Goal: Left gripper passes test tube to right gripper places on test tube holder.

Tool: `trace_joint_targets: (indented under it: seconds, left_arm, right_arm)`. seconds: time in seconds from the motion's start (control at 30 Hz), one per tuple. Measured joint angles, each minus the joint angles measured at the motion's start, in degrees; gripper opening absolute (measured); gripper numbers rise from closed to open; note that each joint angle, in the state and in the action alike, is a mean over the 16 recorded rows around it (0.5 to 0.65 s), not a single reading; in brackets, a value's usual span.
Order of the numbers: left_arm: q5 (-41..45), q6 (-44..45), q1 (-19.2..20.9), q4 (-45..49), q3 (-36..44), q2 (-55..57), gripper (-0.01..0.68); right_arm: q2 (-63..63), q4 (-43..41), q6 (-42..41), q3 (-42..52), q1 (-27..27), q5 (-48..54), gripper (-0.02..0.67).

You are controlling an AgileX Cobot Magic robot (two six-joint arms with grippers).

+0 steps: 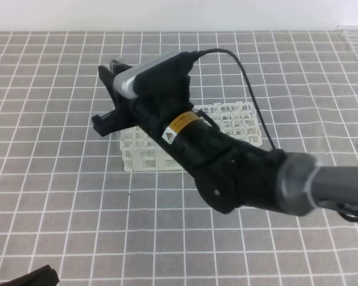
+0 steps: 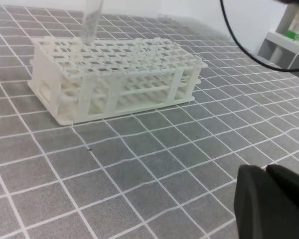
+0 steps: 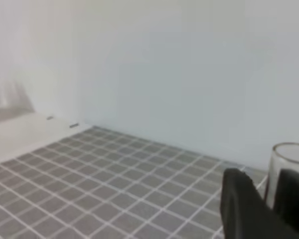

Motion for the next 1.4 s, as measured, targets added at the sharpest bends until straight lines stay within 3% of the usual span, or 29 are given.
trace_joint_targets:
  seconds: [1.4]
  left_arm:
    - [0.19, -0.03, -0.02, 0.33, -0.19, -0.10, -0.001]
  right_arm:
    - [5.48, 1.34, -6.09, -3.94, -1.03, 2.63, 0.090]
